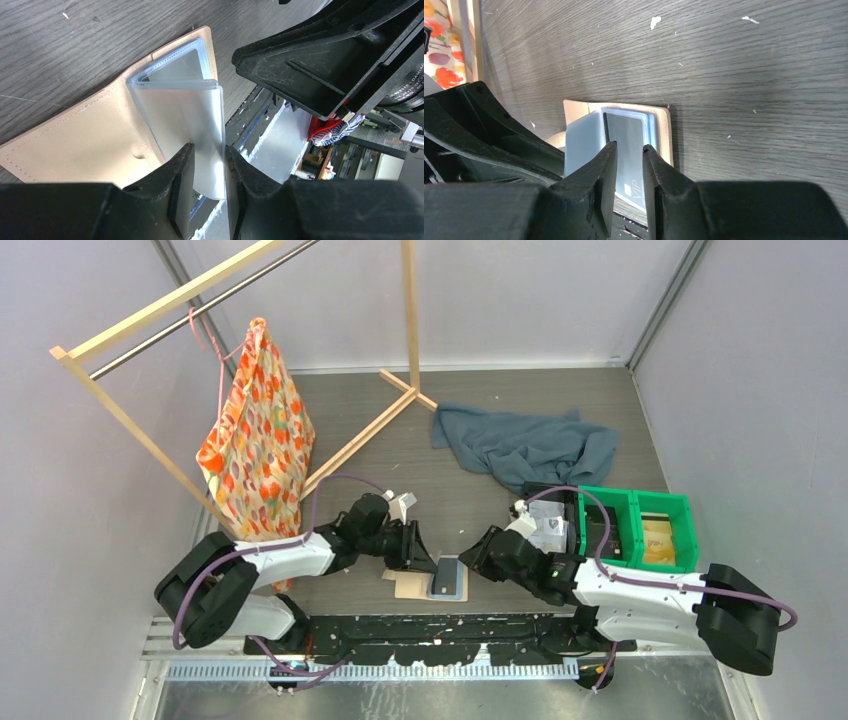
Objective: Take the credit cards out of the card holder
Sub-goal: Remove the credit card from the card holder.
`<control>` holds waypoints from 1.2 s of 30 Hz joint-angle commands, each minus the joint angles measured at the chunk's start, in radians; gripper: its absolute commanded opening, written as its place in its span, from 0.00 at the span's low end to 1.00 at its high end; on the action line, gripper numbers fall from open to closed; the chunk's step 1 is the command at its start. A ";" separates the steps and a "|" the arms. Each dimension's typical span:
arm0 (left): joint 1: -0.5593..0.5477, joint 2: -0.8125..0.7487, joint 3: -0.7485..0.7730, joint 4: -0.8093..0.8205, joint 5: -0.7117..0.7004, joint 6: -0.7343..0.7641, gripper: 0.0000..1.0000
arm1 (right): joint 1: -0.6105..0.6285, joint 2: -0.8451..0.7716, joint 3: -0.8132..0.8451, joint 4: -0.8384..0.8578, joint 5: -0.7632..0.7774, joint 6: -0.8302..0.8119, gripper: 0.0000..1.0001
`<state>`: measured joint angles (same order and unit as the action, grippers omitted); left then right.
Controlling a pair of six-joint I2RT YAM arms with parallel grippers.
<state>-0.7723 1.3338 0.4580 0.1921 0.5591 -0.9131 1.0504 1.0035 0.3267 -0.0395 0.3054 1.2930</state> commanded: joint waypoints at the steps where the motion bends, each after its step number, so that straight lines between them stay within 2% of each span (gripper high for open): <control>1: -0.004 -0.004 0.024 0.035 0.001 0.003 0.29 | -0.004 -0.018 0.000 0.013 0.027 0.007 0.31; 7: -0.002 -0.045 0.034 -0.071 -0.060 0.045 0.26 | -0.003 0.025 0.013 0.051 -0.010 -0.008 0.31; 13: 0.026 -0.151 0.038 -0.282 -0.234 0.068 0.26 | -0.004 0.126 0.057 0.114 -0.080 -0.059 0.31; 16: 0.042 -0.228 0.036 -0.338 -0.299 0.061 0.27 | -0.004 0.195 0.087 0.130 -0.108 -0.073 0.31; 19: 0.042 -0.283 0.079 -0.445 -0.383 0.074 0.28 | -0.004 0.233 0.091 0.137 -0.106 -0.059 0.31; 22: 0.029 -0.312 0.127 -0.505 -0.403 0.093 0.29 | -0.004 0.236 0.078 0.139 -0.095 -0.046 0.31; 27: -0.009 -0.298 0.157 -0.479 -0.363 0.089 0.36 | -0.003 0.233 0.067 0.129 -0.078 -0.041 0.31; 33: -0.012 -0.173 0.042 -0.150 -0.151 -0.014 0.41 | -0.004 0.258 0.050 0.159 -0.078 -0.027 0.31; 36: -0.012 -0.113 0.024 -0.090 -0.115 -0.032 0.41 | -0.004 0.272 0.042 0.177 -0.078 -0.019 0.31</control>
<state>-0.7799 1.1660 0.5144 -0.0696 0.3382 -0.9001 1.0496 1.2572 0.3836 0.0998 0.2119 1.2621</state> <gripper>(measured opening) 0.405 0.307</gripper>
